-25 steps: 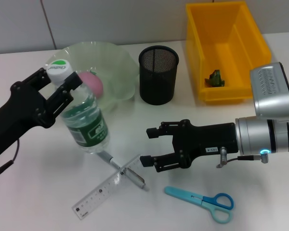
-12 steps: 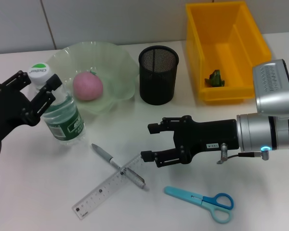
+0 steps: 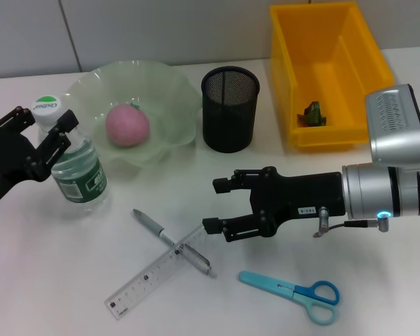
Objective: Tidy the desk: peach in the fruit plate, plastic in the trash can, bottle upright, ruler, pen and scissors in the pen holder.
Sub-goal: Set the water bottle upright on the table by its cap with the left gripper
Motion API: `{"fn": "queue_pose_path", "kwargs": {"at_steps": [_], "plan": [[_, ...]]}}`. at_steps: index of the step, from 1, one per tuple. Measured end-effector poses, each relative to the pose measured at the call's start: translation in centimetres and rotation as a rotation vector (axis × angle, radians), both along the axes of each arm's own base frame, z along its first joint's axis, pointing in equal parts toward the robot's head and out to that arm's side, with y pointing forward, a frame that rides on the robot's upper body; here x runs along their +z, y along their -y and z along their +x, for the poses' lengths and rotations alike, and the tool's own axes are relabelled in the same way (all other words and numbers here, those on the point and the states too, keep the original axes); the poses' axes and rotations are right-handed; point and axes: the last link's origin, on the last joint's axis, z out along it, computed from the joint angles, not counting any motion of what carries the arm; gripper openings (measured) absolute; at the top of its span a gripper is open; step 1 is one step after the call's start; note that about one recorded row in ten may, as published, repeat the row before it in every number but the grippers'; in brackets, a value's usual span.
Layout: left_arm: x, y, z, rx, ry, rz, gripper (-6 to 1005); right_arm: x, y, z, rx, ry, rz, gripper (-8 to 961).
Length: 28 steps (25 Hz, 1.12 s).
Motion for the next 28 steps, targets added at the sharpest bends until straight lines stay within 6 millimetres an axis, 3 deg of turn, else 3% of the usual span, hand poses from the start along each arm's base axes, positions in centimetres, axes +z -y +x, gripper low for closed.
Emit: {"fn": "queue_pose_path", "kwargs": {"at_steps": [28], "plan": [[-0.23,-0.34,-0.57,0.037,-0.039,0.024,438,-0.18,0.0,0.03,0.0,0.006,0.002,818]]}}
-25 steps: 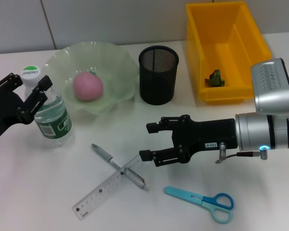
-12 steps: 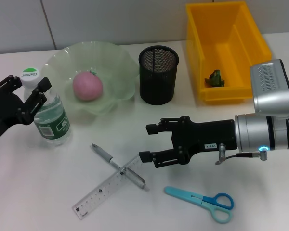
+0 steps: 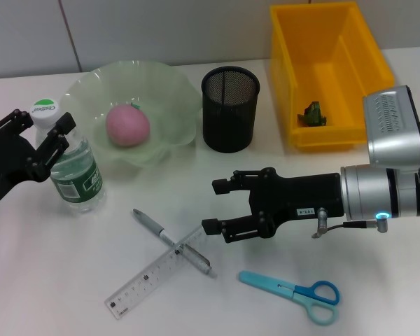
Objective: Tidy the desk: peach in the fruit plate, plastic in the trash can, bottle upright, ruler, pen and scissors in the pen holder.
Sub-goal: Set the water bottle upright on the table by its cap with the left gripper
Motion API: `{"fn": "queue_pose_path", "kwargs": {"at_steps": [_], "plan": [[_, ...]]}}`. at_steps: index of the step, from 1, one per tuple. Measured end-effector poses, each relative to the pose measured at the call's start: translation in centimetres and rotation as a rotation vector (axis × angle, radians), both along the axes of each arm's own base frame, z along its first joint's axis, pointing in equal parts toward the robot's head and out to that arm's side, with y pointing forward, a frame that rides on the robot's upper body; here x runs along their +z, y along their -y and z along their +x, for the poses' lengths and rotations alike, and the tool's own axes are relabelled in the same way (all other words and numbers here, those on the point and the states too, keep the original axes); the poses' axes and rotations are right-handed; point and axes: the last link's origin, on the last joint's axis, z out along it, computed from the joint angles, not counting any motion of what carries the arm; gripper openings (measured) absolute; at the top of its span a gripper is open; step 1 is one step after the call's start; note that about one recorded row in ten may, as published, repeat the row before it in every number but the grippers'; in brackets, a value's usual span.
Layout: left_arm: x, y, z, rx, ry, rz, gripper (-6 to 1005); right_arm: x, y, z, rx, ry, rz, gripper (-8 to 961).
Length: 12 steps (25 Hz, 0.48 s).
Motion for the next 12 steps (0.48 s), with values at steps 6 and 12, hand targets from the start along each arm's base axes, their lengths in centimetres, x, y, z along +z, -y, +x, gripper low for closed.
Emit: {"fn": "queue_pose_path", "kwargs": {"at_steps": [6,12], "plan": [[0.0,-0.02,0.02,0.0,0.0,0.0,438,0.02,-0.02,-0.01,0.002,0.0,0.002,818],[0.0,-0.04,0.04,-0.001,0.0,0.0,438,0.0,-0.01,0.0,0.003,0.001,0.002,818]]}}
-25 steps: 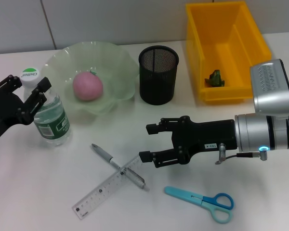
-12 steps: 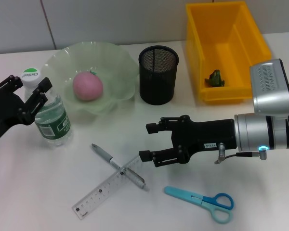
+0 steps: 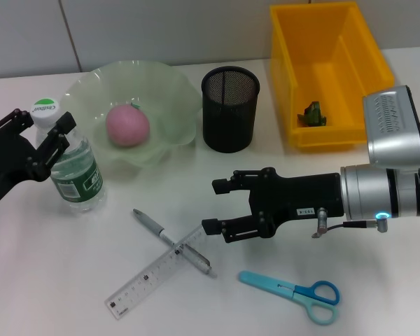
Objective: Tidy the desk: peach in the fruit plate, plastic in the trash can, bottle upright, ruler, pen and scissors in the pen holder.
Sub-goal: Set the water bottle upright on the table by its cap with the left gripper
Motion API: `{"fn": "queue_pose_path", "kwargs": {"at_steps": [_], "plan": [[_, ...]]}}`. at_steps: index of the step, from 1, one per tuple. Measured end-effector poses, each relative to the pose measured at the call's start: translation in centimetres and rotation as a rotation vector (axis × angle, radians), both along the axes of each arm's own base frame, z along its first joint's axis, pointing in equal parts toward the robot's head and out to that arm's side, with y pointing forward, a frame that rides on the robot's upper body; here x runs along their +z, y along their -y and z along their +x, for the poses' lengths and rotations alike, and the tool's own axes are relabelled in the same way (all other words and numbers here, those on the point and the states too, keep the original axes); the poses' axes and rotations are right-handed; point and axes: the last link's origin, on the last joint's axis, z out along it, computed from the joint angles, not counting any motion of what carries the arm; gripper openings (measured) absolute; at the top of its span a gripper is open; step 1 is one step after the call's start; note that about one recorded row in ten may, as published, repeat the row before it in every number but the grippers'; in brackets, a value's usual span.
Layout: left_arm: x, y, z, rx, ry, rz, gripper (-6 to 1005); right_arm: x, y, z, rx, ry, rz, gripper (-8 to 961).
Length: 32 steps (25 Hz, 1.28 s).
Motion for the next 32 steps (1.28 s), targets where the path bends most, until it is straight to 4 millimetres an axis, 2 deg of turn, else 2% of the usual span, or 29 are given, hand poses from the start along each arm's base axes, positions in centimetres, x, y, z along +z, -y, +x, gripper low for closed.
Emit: {"fn": "queue_pose_path", "kwargs": {"at_steps": [32], "plan": [[-0.2,-0.18,-0.06,0.009,-0.01,-0.007,439,0.0,-0.17,0.02,0.0,0.006,0.008,818]]}}
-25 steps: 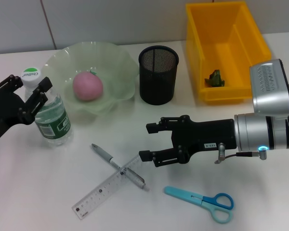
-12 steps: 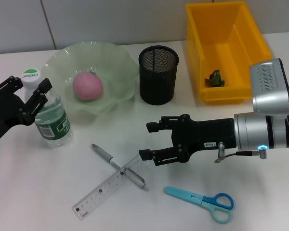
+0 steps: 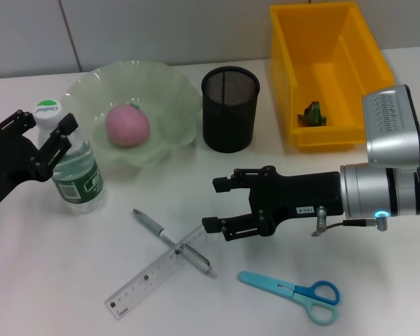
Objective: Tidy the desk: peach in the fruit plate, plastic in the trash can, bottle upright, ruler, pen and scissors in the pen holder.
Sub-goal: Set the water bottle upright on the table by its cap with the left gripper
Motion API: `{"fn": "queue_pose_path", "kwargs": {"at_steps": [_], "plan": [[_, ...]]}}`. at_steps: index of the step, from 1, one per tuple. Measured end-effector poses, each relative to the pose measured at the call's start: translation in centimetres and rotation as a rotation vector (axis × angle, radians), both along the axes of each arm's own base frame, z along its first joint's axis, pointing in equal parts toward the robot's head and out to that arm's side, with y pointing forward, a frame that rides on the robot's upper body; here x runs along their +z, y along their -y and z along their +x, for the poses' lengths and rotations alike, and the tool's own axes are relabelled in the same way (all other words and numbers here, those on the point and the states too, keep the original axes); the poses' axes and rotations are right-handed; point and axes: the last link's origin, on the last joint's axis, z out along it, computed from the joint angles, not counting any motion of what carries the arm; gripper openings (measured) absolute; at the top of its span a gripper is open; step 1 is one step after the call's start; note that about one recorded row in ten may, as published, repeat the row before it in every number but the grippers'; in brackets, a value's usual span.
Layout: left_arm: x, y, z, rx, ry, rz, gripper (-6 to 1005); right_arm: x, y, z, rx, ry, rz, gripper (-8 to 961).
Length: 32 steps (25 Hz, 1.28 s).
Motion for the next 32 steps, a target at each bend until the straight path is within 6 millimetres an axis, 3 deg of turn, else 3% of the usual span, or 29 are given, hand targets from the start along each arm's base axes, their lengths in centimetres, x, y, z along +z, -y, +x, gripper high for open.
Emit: {"fn": "queue_pose_path", "kwargs": {"at_steps": [32], "plan": [[-0.09,0.04,0.01,0.001,0.003,-0.003,438,-0.08,0.03,-0.01,-0.002,-0.001,-0.001,818]]}}
